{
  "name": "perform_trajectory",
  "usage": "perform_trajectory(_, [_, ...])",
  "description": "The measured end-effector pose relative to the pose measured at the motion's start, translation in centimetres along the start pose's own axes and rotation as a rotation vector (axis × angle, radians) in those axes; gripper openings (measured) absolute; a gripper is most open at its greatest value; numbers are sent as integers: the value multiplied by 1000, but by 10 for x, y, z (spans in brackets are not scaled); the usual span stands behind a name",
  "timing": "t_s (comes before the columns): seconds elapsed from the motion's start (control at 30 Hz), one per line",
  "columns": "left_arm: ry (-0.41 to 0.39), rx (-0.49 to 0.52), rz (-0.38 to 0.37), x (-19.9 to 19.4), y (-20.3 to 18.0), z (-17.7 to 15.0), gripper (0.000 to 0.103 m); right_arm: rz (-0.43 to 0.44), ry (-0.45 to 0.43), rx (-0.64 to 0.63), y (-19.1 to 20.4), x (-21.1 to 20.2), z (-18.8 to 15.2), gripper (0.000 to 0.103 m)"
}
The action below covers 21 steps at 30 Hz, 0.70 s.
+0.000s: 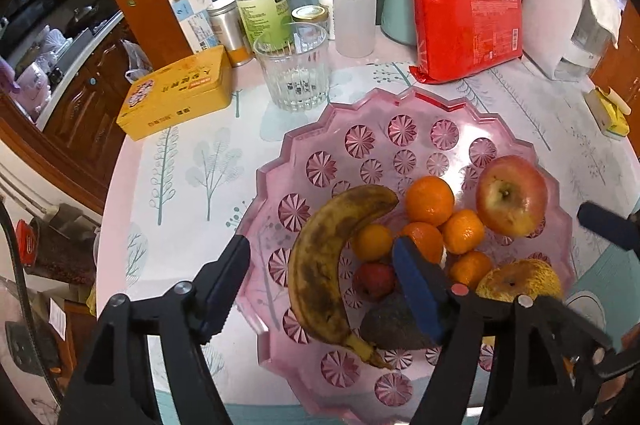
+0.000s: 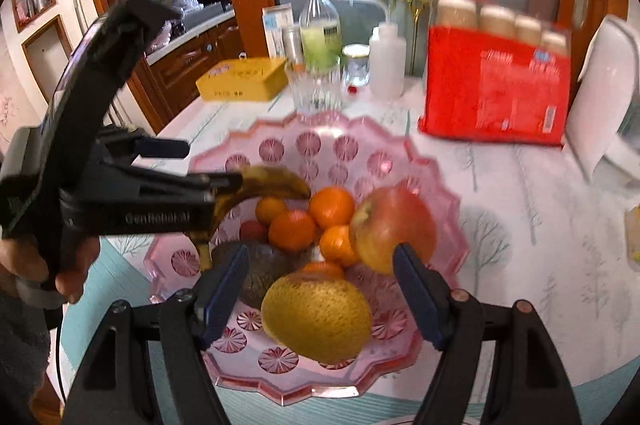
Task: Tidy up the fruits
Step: 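Carry the banana and pear into the pink glass bowl and open both grippers, then withdraw both open grippers from the bowl back toward the plate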
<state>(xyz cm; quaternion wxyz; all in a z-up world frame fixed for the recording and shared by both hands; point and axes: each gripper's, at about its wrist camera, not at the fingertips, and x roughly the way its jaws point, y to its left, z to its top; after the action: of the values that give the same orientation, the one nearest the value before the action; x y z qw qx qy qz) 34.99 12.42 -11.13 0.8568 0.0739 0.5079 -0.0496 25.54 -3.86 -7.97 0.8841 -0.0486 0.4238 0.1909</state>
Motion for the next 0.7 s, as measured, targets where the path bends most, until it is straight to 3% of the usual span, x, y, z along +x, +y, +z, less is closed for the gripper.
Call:
perform_trajectory(0.2, [-12,-29,-16,-24,-5,-13,78,-22,-4,16,-4,-14,-3,75])
perform_trajectory(0.33, [-38,-26,-14,-46,-12,-21,92,-19,0,48,-9,-23,-8,75])
perform_trajectory(0.7, [-108,-48,-75,-113,-32,-42,93,-37,-63,101,-24,-86,-18,75])
